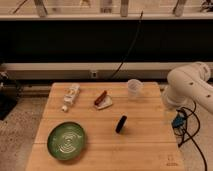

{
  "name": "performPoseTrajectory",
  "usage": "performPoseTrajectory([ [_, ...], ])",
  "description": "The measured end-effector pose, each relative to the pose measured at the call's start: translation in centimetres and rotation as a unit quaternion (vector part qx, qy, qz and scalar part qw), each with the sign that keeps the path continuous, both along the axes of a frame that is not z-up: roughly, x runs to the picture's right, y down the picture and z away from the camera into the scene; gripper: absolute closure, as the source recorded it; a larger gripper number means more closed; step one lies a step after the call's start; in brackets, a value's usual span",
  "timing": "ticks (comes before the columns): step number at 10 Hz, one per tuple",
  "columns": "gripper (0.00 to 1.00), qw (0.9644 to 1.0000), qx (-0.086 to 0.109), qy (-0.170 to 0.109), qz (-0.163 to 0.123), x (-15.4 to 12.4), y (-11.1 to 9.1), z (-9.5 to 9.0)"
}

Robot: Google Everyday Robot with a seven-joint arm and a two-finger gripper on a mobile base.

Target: Knock the eraser over

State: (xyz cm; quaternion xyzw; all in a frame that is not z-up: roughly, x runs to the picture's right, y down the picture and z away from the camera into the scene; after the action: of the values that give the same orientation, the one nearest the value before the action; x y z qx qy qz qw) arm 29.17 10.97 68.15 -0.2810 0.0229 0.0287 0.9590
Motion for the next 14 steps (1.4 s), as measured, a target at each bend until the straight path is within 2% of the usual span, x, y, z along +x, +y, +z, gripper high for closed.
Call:
performPoseTrajectory([
  [7,0.2,1.0,-0.001,0.0,-0.001,0.0,0.1,0.0],
  [10,0.2,0.9997,-0.01,-0.009,-0.022,-2.7,1.7,0.7],
  [14,0.2,0.999,-0.02,-0.014,-0.038,-3.4,2.9,1.2],
])
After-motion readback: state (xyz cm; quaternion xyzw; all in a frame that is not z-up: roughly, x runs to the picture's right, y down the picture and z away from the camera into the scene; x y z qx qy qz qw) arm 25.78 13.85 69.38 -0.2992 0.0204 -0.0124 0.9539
